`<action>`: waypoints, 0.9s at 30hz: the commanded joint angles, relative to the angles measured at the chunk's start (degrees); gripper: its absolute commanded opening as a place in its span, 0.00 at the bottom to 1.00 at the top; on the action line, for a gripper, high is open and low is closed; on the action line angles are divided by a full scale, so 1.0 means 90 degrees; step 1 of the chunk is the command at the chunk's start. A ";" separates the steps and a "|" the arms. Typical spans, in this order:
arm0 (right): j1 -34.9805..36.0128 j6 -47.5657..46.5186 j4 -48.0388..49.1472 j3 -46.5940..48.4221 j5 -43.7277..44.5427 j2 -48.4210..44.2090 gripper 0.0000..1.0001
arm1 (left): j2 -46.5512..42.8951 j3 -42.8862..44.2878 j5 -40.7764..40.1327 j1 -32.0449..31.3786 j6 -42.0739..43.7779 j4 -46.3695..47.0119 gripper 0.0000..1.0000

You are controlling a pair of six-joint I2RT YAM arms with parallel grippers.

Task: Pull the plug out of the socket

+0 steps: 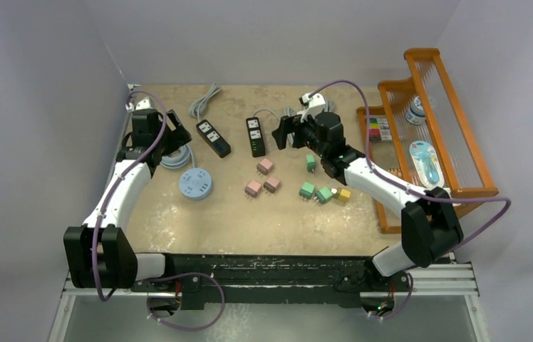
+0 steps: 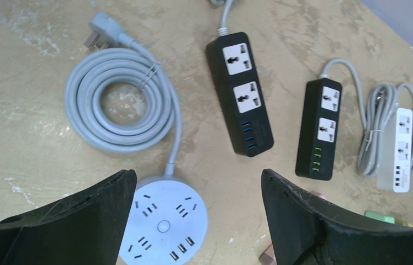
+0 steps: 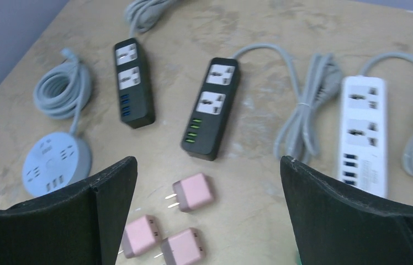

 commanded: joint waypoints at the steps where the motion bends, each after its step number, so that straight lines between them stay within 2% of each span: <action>1: -0.0017 0.0153 0.0094 -0.0175 0.1837 -0.0674 1.00 | -0.0371 0.0282 -0.0307 -0.0172 0.0128 0.0548 0.83; 6: -0.0022 0.0128 0.0026 -0.0551 0.2894 -0.1273 1.00 | -0.0507 0.0252 -0.0270 -0.0320 0.0192 0.0815 0.84; 13: -0.0047 0.0034 -0.0046 -0.0918 0.3256 -0.1786 1.00 | -0.1051 -0.0045 -0.0530 -0.0688 0.0506 0.1261 0.86; 21: -0.0059 0.0009 -0.0032 -0.0965 0.3240 -0.1854 0.99 | -0.1276 -0.0206 -0.0496 -0.0745 0.0609 0.1440 0.87; 24: -0.0089 -0.0112 0.0216 -0.1095 0.2779 -0.1954 0.95 | -0.1332 -0.0247 -0.0508 -0.0745 0.0624 0.1459 0.87; 25: -0.0096 -0.0147 0.0348 -0.1186 0.2562 -0.2018 0.99 | -0.1338 -0.0246 -0.0508 -0.0745 0.0632 0.1451 0.87; 27: -0.0098 -0.0224 0.0579 -0.1341 0.2277 -0.2163 1.00 | -0.1379 -0.0267 -0.0484 -0.0753 0.0665 0.1450 0.87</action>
